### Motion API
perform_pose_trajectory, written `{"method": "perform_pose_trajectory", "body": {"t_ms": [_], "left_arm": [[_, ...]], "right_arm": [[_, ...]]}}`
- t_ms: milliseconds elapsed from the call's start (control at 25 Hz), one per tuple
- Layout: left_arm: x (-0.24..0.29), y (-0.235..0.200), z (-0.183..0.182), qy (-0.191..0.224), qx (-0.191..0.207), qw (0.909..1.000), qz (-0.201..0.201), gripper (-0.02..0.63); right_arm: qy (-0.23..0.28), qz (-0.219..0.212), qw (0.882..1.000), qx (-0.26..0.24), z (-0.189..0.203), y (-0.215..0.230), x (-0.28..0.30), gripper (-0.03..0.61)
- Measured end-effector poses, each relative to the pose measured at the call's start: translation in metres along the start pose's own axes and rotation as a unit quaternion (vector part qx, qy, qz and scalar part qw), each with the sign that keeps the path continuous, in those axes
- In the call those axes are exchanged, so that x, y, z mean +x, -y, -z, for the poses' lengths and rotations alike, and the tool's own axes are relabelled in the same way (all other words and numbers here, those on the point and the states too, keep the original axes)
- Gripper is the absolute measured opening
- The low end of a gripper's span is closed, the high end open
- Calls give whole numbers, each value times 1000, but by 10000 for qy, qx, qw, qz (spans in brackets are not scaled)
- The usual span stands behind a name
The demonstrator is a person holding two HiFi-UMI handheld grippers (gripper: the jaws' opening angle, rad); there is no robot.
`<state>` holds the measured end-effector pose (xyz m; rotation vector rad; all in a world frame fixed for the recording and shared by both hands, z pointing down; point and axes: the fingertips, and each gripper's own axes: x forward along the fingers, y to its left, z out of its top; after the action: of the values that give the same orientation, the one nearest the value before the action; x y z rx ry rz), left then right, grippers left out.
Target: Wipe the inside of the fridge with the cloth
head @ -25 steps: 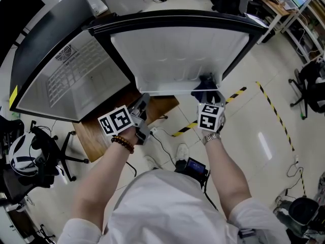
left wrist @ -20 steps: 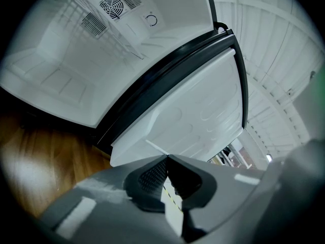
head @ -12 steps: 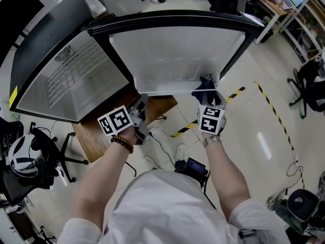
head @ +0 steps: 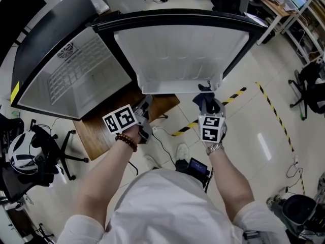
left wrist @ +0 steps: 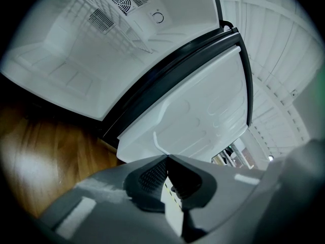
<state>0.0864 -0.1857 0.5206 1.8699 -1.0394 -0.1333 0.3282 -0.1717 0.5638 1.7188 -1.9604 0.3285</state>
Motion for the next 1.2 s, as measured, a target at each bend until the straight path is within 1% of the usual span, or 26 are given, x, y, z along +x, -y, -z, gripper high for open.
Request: {"method": "perform_pose_trajectory", "body": {"t_ms": [320, 560, 680, 840, 1200], "left_arm": [[9, -22, 4, 6, -49, 9999, -140, 7], [12, -39, -3, 3, -79, 9995, -312, 6], [13, -39, -3, 14, -92, 9995, -317, 6], [16, -36, -11, 50, 5, 9995, -317, 6], [25, -33, -18, -8, 112, 9992, -372, 5]], "right_arm": [[-144, -369, 9983, -431, 15, -24, -19, 91], [-108, -530, 9968, -581, 10, -37, -21, 91], [-79, -602, 9961, -645, 6, -43, -22, 91], [-33, -705, 9948, -729, 1, -53, -22, 91], [93, -842, 9929, -840, -11, -67, -24, 91]]}}
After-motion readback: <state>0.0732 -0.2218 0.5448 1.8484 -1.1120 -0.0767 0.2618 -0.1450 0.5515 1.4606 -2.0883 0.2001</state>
